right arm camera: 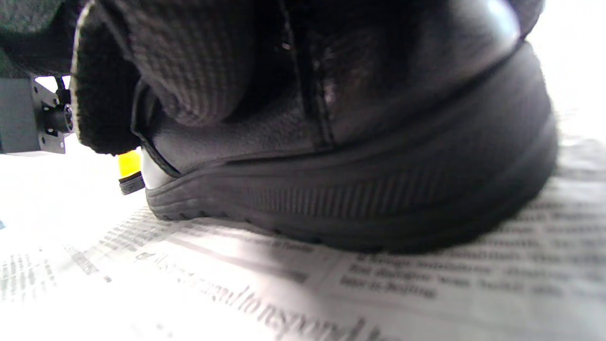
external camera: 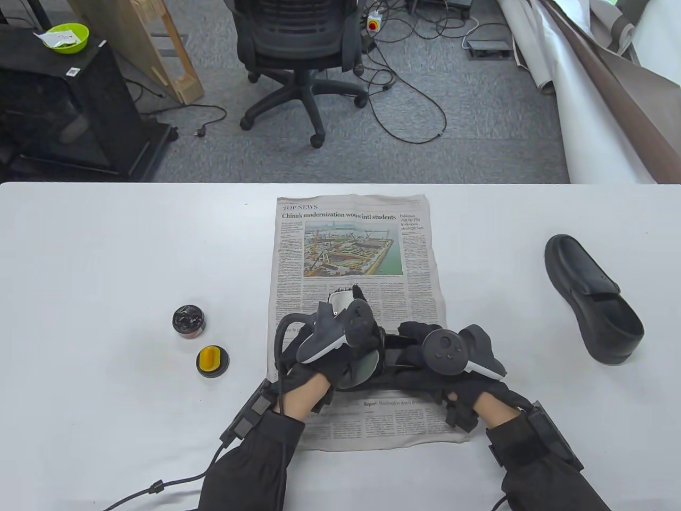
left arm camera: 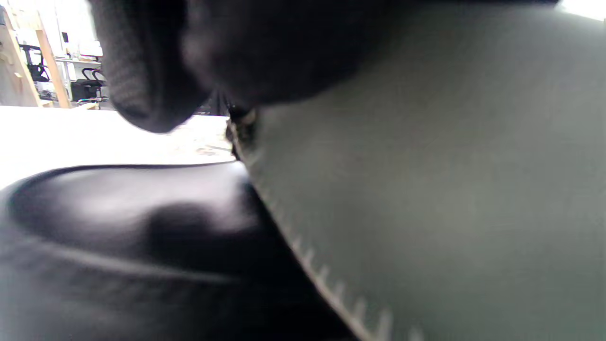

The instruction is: Dip and apply built-in sponge shoe polish on shoes

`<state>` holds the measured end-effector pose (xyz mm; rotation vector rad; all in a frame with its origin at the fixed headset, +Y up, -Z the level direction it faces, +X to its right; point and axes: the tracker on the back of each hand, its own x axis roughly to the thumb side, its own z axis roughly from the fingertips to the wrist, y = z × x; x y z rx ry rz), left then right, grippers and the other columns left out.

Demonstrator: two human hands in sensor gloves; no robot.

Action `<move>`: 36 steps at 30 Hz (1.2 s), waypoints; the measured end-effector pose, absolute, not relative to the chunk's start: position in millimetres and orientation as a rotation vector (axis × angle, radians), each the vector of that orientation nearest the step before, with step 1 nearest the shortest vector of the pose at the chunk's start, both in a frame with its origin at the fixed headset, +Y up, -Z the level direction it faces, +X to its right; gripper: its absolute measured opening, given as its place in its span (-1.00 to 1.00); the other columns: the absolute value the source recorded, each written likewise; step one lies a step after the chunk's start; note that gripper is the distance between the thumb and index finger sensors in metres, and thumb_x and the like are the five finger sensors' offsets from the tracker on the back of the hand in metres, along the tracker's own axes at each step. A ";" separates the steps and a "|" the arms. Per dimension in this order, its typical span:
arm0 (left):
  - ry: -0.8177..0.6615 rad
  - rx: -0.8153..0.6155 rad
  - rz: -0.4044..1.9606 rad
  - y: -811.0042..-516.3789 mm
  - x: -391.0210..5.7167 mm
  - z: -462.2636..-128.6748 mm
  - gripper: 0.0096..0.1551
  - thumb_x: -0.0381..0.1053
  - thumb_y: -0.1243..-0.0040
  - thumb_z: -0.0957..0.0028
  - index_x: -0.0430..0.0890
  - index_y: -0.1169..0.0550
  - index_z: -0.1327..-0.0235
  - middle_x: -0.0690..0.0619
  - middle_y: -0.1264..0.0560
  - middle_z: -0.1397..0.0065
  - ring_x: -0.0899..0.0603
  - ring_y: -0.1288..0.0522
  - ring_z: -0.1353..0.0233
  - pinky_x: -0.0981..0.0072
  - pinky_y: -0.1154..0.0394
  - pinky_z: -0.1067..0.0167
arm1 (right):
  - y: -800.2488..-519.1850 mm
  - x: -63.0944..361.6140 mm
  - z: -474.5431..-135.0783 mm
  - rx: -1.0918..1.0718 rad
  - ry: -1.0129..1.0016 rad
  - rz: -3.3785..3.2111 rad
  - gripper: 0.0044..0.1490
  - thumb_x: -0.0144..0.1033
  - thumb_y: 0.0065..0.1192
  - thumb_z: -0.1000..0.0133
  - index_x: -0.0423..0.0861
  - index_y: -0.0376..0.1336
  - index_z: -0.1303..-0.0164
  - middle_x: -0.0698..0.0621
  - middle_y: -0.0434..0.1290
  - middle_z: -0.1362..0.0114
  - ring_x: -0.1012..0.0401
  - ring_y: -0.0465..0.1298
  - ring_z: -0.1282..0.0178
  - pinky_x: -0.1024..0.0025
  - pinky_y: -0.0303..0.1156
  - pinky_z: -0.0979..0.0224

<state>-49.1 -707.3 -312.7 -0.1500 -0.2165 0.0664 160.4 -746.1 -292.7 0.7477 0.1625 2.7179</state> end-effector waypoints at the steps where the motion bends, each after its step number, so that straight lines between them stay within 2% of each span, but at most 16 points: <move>1: -0.206 -0.164 0.052 -708.6 -53.6 -314.0 -0.37 0.35 -0.28 0.18 0.06 -0.58 -0.09 0.15 -0.72 0.19 0.18 -0.66 0.57 0.17 -0.70 0.08 | -746.1 160.5 -292.8 0.748 0.164 2.718 -0.47 0.12 0.39 0.18 0.14 0.49 0.06 0.00 0.06 -0.58 -0.11 0.30 -0.51 -0.16 0.29 -0.51; 10: -0.067 -0.269 -0.076 -714.0 -106.8 -325.5 -0.40 0.34 -0.33 0.17 0.08 -0.59 -0.07 0.16 -0.71 0.20 0.18 -0.65 0.58 0.17 -0.70 0.08 | -746.2 160.6 -292.5 0.742 0.164 2.716 -0.47 0.12 0.40 0.18 0.14 0.49 0.06 0.00 0.06 -0.58 -0.11 0.30 -0.51 -0.16 0.29 -0.51; 13: -0.026 -0.324 -0.043 -715.8 -123.5 -329.3 -0.40 0.33 -0.32 0.16 0.08 -0.59 -0.07 0.15 -0.71 0.19 0.17 -0.65 0.57 0.16 -0.70 0.07 | -746.2 160.7 -292.5 0.744 0.164 2.714 -0.47 0.13 0.40 0.18 0.14 0.49 0.06 0.00 0.06 -0.58 -0.11 0.30 -0.51 -0.16 0.29 -0.51; 17: -0.033 -0.313 -0.009 -707.1 -130.8 -330.8 -0.39 0.32 -0.36 0.17 0.07 -0.57 -0.10 0.15 -0.71 0.17 0.17 -0.65 0.56 0.16 -0.69 0.05 | -746.3 160.7 -292.6 0.741 0.163 2.712 -0.47 0.12 0.40 0.18 0.14 0.49 0.06 0.00 0.06 -0.58 -0.11 0.30 -0.51 -0.16 0.29 -0.51; 21: -0.135 -0.251 0.131 -697.4 -106.4 -326.8 -0.36 0.32 -0.36 0.18 0.07 -0.56 -0.13 0.15 -0.70 0.17 0.17 -0.65 0.55 0.16 -0.69 0.04 | -746.6 160.9 -292.9 0.742 0.165 2.706 -0.47 0.13 0.40 0.19 0.14 0.49 0.06 0.00 0.06 -0.58 -0.11 0.29 -0.51 -0.16 0.29 -0.51; 24: -0.237 -0.189 0.180 -690.8 -69.7 -324.1 -0.34 0.32 -0.35 0.18 0.13 -0.53 -0.19 0.17 -0.69 0.15 0.17 -0.64 0.54 0.16 -0.68 0.02 | -746.7 161.0 -292.9 0.742 0.165 2.705 -0.48 0.13 0.40 0.18 0.14 0.49 0.06 0.00 0.06 -0.58 -0.11 0.30 -0.51 -0.16 0.29 -0.51; 28: -0.250 -0.190 0.227 -692.8 -38.5 -327.6 -0.33 0.31 -0.36 0.18 0.18 -0.52 -0.24 0.17 -0.70 0.16 0.16 -0.63 0.54 0.15 -0.67 0.01 | -747.1 161.7 -293.9 0.749 0.171 2.693 -0.48 0.13 0.40 0.18 0.15 0.48 0.06 0.00 0.06 -0.58 -0.11 0.29 -0.51 -0.16 0.28 -0.51; 30: -0.242 -0.190 0.143 -699.5 -32.8 -331.5 -0.34 0.32 -0.34 0.18 0.18 -0.53 -0.23 0.17 -0.70 0.16 0.17 -0.63 0.55 0.16 -0.68 0.01 | -746.8 161.0 -293.4 0.747 0.168 2.699 -0.48 0.13 0.39 0.18 0.15 0.49 0.07 0.00 0.06 -0.58 -0.11 0.29 -0.51 -0.15 0.29 -0.51; 32: -0.235 -0.204 0.158 -703.5 -33.6 -333.1 -0.35 0.32 -0.31 0.18 0.17 -0.55 -0.22 0.16 -0.70 0.16 0.17 -0.63 0.55 0.15 -0.68 0.01 | -746.8 160.8 -293.2 0.743 0.165 2.704 -0.48 0.13 0.39 0.18 0.15 0.49 0.07 -0.01 0.06 -0.58 -0.11 0.29 -0.51 -0.15 0.29 -0.51; 36: -0.220 -0.198 0.081 -700.1 -41.0 -333.0 -0.36 0.31 -0.32 0.17 0.14 -0.59 -0.19 0.16 -0.71 0.17 0.16 -0.63 0.55 0.15 -0.68 0.01 | -747.0 161.0 -293.3 0.740 0.165 2.705 -0.48 0.12 0.39 0.18 0.15 0.49 0.07 0.00 0.06 -0.58 -0.11 0.29 -0.51 -0.16 0.29 -0.51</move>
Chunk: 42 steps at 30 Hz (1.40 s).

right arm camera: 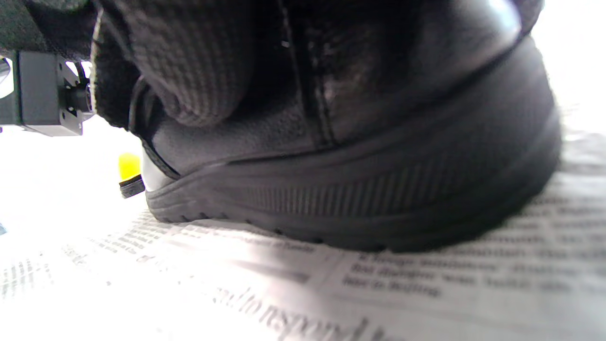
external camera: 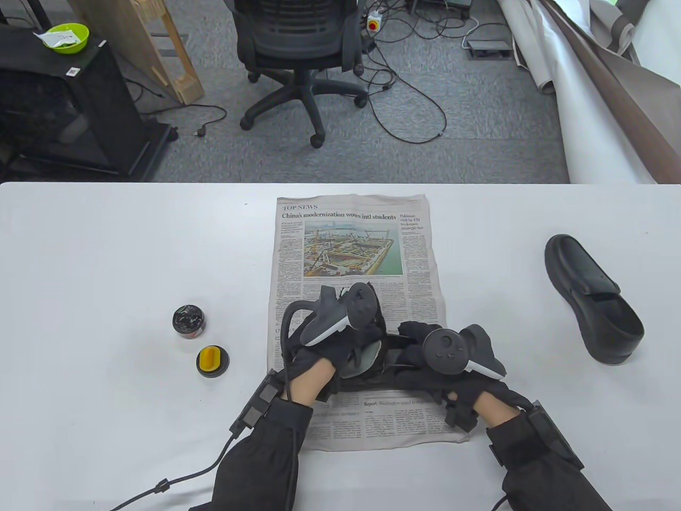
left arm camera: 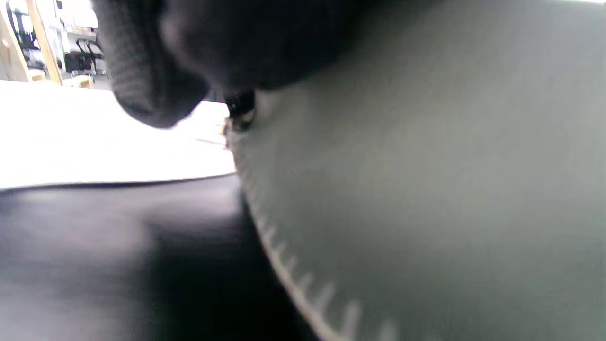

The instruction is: Dip and apply built-in sponge shoe polish on shoes

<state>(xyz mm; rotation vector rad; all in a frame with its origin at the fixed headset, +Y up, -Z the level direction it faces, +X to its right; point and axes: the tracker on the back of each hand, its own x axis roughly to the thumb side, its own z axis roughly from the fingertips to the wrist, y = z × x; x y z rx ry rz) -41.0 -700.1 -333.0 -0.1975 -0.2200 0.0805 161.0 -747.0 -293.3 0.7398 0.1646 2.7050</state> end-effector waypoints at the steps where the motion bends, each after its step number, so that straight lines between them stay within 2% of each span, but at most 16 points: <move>1: -0.206 -0.200 0.068 -700.5 -44.5 -333.6 -0.37 0.30 -0.33 0.17 0.13 -0.60 -0.18 0.16 -0.71 0.17 0.16 -0.63 0.56 0.14 -0.68 0.02 | -747.0 161.0 -293.3 0.737 0.164 2.706 -0.48 0.13 0.39 0.18 0.15 0.49 0.07 0.00 0.06 -0.58 -0.11 0.29 -0.50 -0.15 0.29 -0.51; 10: -0.054 -0.307 -0.089 -712.5 -99.7 -340.3 -0.38 0.29 -0.36 0.17 0.11 -0.61 -0.17 0.15 -0.71 0.17 0.16 -0.64 0.55 0.13 -0.68 0.02 | -747.2 161.2 -293.3 0.733 0.164 2.708 -0.48 0.12 0.39 0.18 0.14 0.49 0.07 0.01 0.06 -0.57 -0.10 0.29 -0.51 -0.16 0.29 -0.51; 14: 0.016 -0.358 -0.044 -714.0 -118.4 -343.4 -0.38 0.28 -0.37 0.15 0.09 -0.62 -0.17 0.13 -0.71 0.16 0.14 -0.64 0.55 0.11 -0.67 0.01 | -747.2 161.2 -293.2 0.733 0.164 2.708 -0.48 0.12 0.39 0.18 0.14 0.49 0.06 0.00 0.06 -0.58 -0.10 0.29 -0.51 -0.16 0.29 -0.51; 17: -0.030 -0.295 -0.116 -704.1 -106.6 -342.1 -0.38 0.28 -0.38 0.16 0.09 -0.61 -0.18 0.15 -0.71 0.16 0.15 -0.64 0.55 0.13 -0.68 0.01 | -747.5 161.3 -293.2 0.725 0.163 2.709 -0.48 0.12 0.39 0.18 0.14 0.49 0.07 0.01 0.06 -0.57 -0.10 0.29 -0.51 -0.16 0.29 -0.51; 22: -0.155 -0.194 0.161 -686.4 -61.9 -343.5 -0.37 0.29 -0.37 0.17 0.11 -0.60 -0.18 0.16 -0.70 0.16 0.16 -0.64 0.54 0.14 -0.68 0.00 | -747.5 161.7 -293.5 0.737 0.172 2.703 -0.49 0.13 0.39 0.18 0.18 0.48 0.07 0.01 0.06 -0.58 -0.10 0.29 -0.51 -0.15 0.29 -0.51; 28: -0.160 -0.255 0.207 -702.9 -27.8 -356.7 -0.36 0.31 -0.35 0.17 0.12 -0.59 -0.19 0.17 -0.70 0.15 0.16 -0.64 0.53 0.15 -0.68 -0.01 | -747.6 161.9 -294.1 0.743 0.174 2.698 -0.50 0.14 0.39 0.18 0.20 0.48 0.07 0.02 0.05 -0.58 -0.10 0.29 -0.51 -0.15 0.29 -0.51; 32: -0.103 -0.228 0.168 -713.5 -35.1 -361.4 -0.37 0.30 -0.34 0.14 0.10 -0.60 -0.18 0.17 -0.71 0.17 0.17 -0.64 0.55 0.15 -0.68 0.00 | -747.6 161.8 -294.0 0.746 0.171 2.700 -0.50 0.14 0.39 0.18 0.19 0.48 0.07 0.01 0.06 -0.58 -0.10 0.29 -0.51 -0.15 0.29 -0.51; 38: -0.068 -0.192 -0.073 -716.3 -55.9 -361.5 -0.39 0.29 -0.37 0.15 0.11 -0.61 -0.17 0.18 -0.71 0.18 0.17 -0.64 0.55 0.15 -0.69 0.01 | -747.7 161.7 -293.9 0.741 0.169 2.704 -0.49 0.14 0.39 0.18 0.18 0.48 0.07 0.02 0.06 -0.58 -0.10 0.29 -0.51 -0.15 0.29 -0.51; 42: -0.041 -0.198 -0.138 -719.9 -74.2 -360.2 -0.39 0.29 -0.37 0.15 0.10 -0.61 -0.16 0.17 -0.71 0.18 0.17 -0.64 0.56 0.15 -0.69 0.01 | -747.7 161.7 -294.0 0.740 0.169 2.707 -0.49 0.13 0.39 0.18 0.18 0.48 0.07 0.02 0.06 -0.58 -0.10 0.30 -0.51 -0.15 0.29 -0.51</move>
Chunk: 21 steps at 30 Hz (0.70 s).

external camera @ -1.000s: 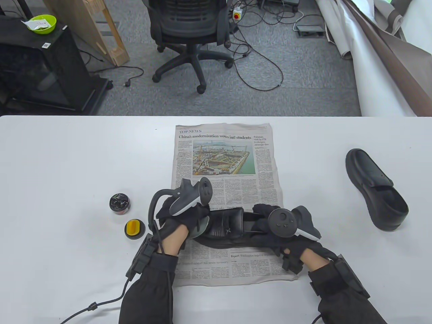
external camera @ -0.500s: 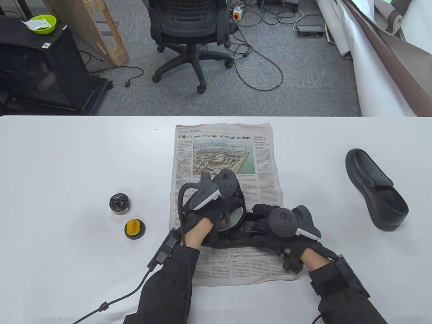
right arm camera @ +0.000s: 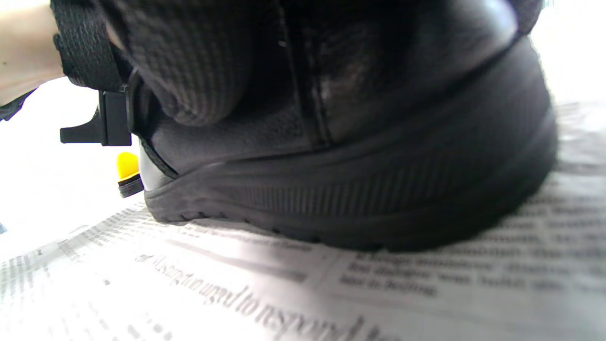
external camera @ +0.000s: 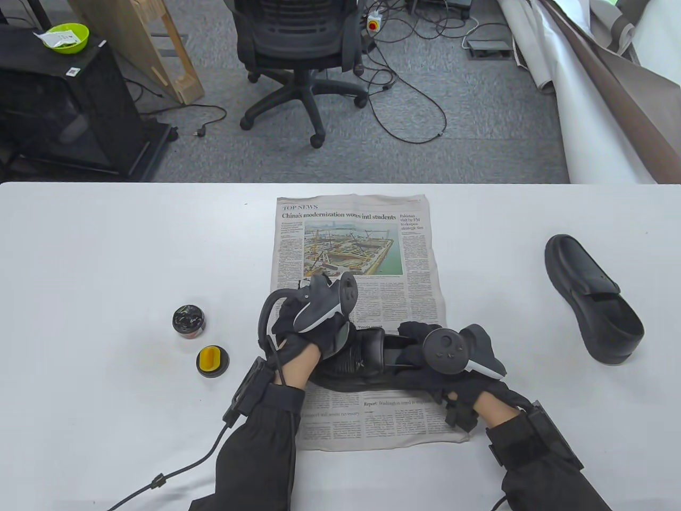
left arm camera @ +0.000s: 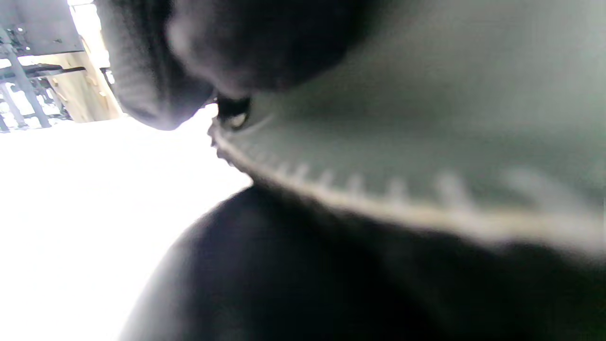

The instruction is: Dip and apply built-in sponge shoe polish on shoes

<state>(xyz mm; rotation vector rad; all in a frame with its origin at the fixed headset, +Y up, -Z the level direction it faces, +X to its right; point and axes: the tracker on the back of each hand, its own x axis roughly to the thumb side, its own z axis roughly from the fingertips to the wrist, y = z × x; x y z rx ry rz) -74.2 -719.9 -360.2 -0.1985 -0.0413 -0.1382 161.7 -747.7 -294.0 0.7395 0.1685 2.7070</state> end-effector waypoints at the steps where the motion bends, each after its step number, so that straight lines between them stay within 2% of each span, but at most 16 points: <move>1: -0.037 -0.197 -0.152 -720.1 -77.5 -359.7 -0.39 0.29 -0.37 0.15 0.10 -0.61 -0.16 0.17 -0.71 0.18 0.17 -0.64 0.56 0.15 -0.69 0.01 | -747.8 161.7 -294.0 0.739 0.168 2.708 -0.50 0.13 0.39 0.18 0.18 0.48 0.07 0.02 0.06 -0.58 -0.10 0.30 -0.51 -0.15 0.29 -0.51; 10: 0.049 -0.157 -0.199 -713.3 -121.9 -342.6 -0.38 0.29 -0.37 0.15 0.08 -0.61 -0.17 0.16 -0.71 0.18 0.17 -0.64 0.56 0.15 -0.69 0.02 | -747.8 161.3 -294.0 0.741 0.166 2.716 -0.49 0.13 0.39 0.18 0.18 0.48 0.07 0.01 0.06 -0.58 -0.10 0.30 -0.51 -0.15 0.29 -0.51; 12: 0.026 -0.144 -0.115 -707.8 -125.7 -336.9 -0.37 0.29 -0.37 0.16 0.08 -0.60 -0.17 0.17 -0.71 0.19 0.17 -0.64 0.56 0.15 -0.69 0.03 | -747.9 161.2 -293.9 0.740 0.163 2.718 -0.49 0.13 0.39 0.18 0.18 0.48 0.07 0.01 0.06 -0.58 -0.10 0.30 -0.51 -0.15 0.29 -0.51; 13: -0.011 -0.152 0.006 -705.1 -124.8 -332.8 -0.38 0.29 -0.38 0.16 0.10 -0.61 -0.16 0.17 -0.71 0.19 0.16 -0.64 0.57 0.16 -0.69 0.03 | -747.9 161.2 -293.9 0.740 0.164 2.718 -0.49 0.13 0.39 0.18 0.18 0.48 0.07 0.01 0.06 -0.58 -0.10 0.30 -0.50 -0.15 0.30 -0.51; 16: -0.124 -0.148 0.241 -702.0 -107.3 -323.7 -0.38 0.28 -0.39 0.16 0.11 -0.60 -0.17 0.15 -0.71 0.20 0.15 -0.64 0.57 0.14 -0.68 0.03 | -748.0 161.1 -293.7 0.740 0.161 2.719 -0.49 0.13 0.39 0.18 0.18 0.48 0.07 0.01 0.06 -0.58 -0.10 0.30 -0.51 -0.15 0.30 -0.51; 18: -0.227 -0.089 0.249 -694.4 -80.7 -313.6 -0.37 0.29 -0.38 0.17 0.13 -0.59 -0.18 0.17 -0.71 0.19 0.16 -0.64 0.57 0.15 -0.69 0.03 | -748.1 161.1 -293.6 0.739 0.159 2.719 -0.49 0.13 0.39 0.18 0.18 0.48 0.07 0.01 0.06 -0.58 -0.10 0.30 -0.50 -0.15 0.30 -0.51; 21: -0.282 -0.039 0.238 -688.4 -53.4 -303.5 -0.36 0.30 -0.37 0.17 0.13 -0.58 -0.19 0.17 -0.71 0.19 0.16 -0.64 0.57 0.16 -0.69 0.03 | -748.1 161.1 -293.6 0.739 0.160 2.720 -0.49 0.13 0.39 0.18 0.18 0.48 0.07 0.01 0.06 -0.58 -0.10 0.30 -0.51 -0.15 0.30 -0.51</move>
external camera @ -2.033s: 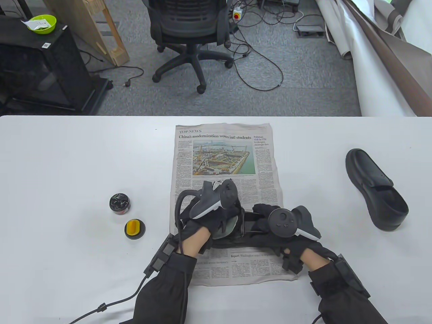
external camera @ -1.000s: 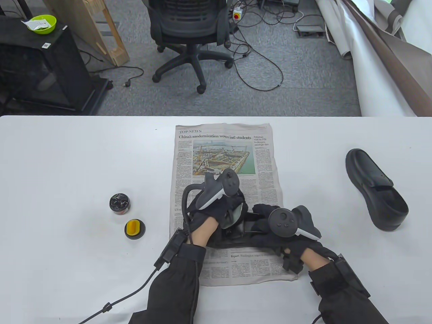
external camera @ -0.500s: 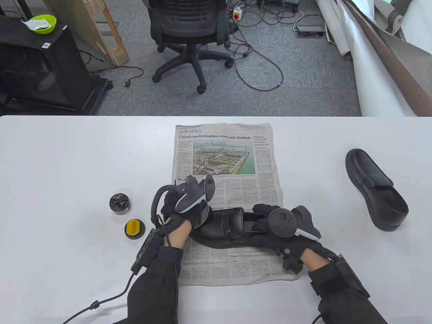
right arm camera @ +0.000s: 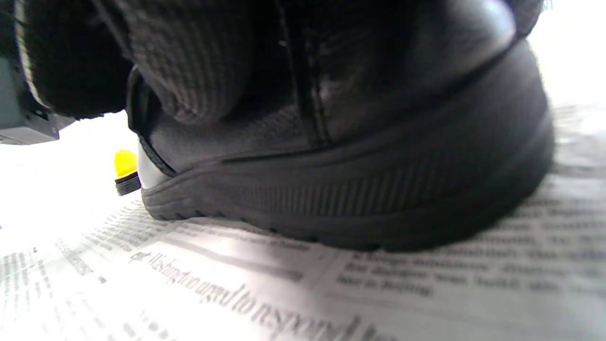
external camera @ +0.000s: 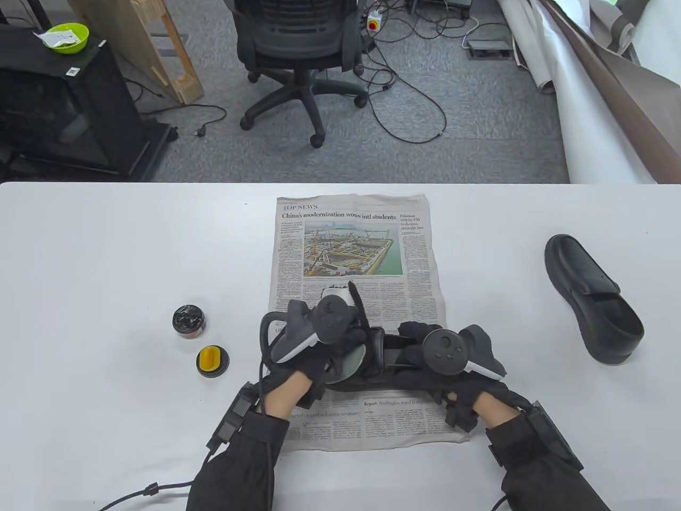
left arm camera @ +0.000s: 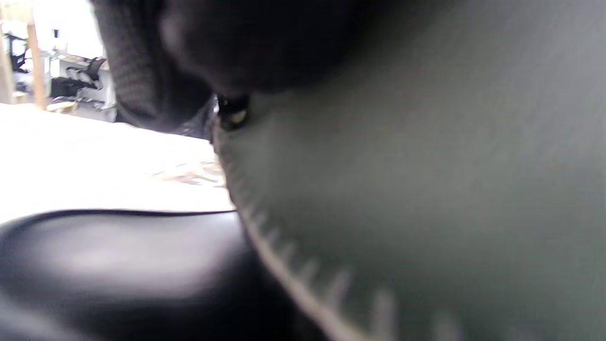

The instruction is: Dip and apply built-in sponge shoe polish on shoes

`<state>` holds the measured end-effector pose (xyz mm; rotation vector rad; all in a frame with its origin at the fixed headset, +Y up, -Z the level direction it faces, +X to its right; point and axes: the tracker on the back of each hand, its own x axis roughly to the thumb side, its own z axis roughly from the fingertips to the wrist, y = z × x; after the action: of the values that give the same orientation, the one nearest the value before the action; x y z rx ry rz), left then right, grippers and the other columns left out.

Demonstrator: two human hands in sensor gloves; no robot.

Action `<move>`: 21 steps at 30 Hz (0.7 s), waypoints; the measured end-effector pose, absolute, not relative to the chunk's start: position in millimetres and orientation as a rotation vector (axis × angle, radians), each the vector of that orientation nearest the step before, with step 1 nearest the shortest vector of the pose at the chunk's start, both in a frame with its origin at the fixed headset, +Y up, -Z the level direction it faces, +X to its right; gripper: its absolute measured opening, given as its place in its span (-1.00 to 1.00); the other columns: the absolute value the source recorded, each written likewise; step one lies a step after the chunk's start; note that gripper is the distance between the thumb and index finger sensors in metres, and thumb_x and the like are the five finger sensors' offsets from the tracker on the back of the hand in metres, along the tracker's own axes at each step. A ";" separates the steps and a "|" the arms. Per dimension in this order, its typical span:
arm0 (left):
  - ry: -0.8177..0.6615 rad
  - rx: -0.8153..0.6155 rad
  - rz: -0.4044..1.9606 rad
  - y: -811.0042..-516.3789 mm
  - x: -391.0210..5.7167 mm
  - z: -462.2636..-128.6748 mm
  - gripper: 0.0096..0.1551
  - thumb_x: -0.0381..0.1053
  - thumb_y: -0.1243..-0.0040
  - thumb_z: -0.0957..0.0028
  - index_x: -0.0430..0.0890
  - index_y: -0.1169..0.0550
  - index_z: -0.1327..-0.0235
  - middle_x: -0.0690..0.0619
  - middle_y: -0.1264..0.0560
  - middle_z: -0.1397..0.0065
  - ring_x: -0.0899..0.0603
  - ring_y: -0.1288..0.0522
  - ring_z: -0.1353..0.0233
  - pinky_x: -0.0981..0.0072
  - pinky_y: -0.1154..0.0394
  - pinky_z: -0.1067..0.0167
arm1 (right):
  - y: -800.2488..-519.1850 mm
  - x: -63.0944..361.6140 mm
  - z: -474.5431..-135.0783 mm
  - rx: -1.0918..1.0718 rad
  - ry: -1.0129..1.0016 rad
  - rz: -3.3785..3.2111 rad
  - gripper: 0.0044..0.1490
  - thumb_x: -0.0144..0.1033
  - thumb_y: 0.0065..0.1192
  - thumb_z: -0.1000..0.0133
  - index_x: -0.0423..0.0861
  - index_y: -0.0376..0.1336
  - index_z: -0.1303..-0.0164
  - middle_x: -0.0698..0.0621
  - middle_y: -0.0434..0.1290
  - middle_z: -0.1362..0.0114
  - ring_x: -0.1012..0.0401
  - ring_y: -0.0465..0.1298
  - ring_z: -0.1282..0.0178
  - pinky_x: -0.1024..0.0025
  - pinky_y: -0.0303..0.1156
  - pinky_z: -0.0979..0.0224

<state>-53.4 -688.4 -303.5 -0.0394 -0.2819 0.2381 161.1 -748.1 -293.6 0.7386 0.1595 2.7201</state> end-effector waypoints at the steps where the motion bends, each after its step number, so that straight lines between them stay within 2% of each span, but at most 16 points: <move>1: -0.274 -0.029 0.241 -687.8 -45.4 -300.9 -0.36 0.30 -0.37 0.17 0.12 -0.58 -0.19 0.17 -0.71 0.20 0.16 -0.64 0.57 0.16 -0.69 0.03 | -748.1 161.1 -293.5 0.739 0.159 2.720 -0.49 0.13 0.38 0.18 0.19 0.48 0.07 0.01 0.06 -0.58 -0.10 0.30 -0.51 -0.15 0.30 -0.51; 3: -0.243 -0.026 0.253 -690.5 -35.9 -299.2 -0.36 0.29 -0.38 0.16 0.11 -0.58 -0.20 0.16 -0.71 0.19 0.16 -0.64 0.57 0.15 -0.69 0.04 | -748.2 161.1 -293.6 0.740 0.160 2.720 -0.50 0.13 0.39 0.18 0.19 0.48 0.07 0.01 0.06 -0.58 -0.10 0.30 -0.51 -0.15 0.30 -0.51; 5: -0.187 -0.002 0.164 -697.3 -30.4 -300.9 -0.36 0.28 -0.39 0.16 0.10 -0.59 -0.19 0.16 -0.71 0.20 0.16 -0.64 0.58 0.15 -0.69 0.04 | -748.2 161.1 -293.6 0.741 0.163 2.718 -0.49 0.13 0.39 0.18 0.18 0.48 0.07 0.01 0.06 -0.58 -0.10 0.30 -0.51 -0.15 0.29 -0.51; 10: -0.177 -0.040 0.151 -704.3 -35.2 -302.9 -0.36 0.28 -0.35 0.15 0.07 -0.59 -0.20 0.14 -0.72 0.21 0.15 -0.64 0.59 0.13 -0.69 0.06 | -748.0 160.8 -293.7 0.743 0.164 2.722 -0.49 0.13 0.39 0.18 0.18 0.48 0.07 0.01 0.06 -0.58 -0.10 0.30 -0.51 -0.15 0.30 -0.51; 21: -0.065 -0.113 0.013 -712.6 -79.7 -304.3 -0.37 0.28 -0.34 0.14 0.07 -0.59 -0.19 0.14 -0.72 0.21 0.16 -0.64 0.59 0.14 -0.70 0.06 | -747.7 160.3 -293.6 0.742 0.165 2.731 -0.49 0.13 0.38 0.18 0.18 0.48 0.07 0.01 0.06 -0.58 -0.10 0.30 -0.50 -0.15 0.30 -0.51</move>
<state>-79.7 -712.6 -304.3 -0.1126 -0.0651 0.0125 160.3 -747.7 -293.6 0.7425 0.1648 2.7308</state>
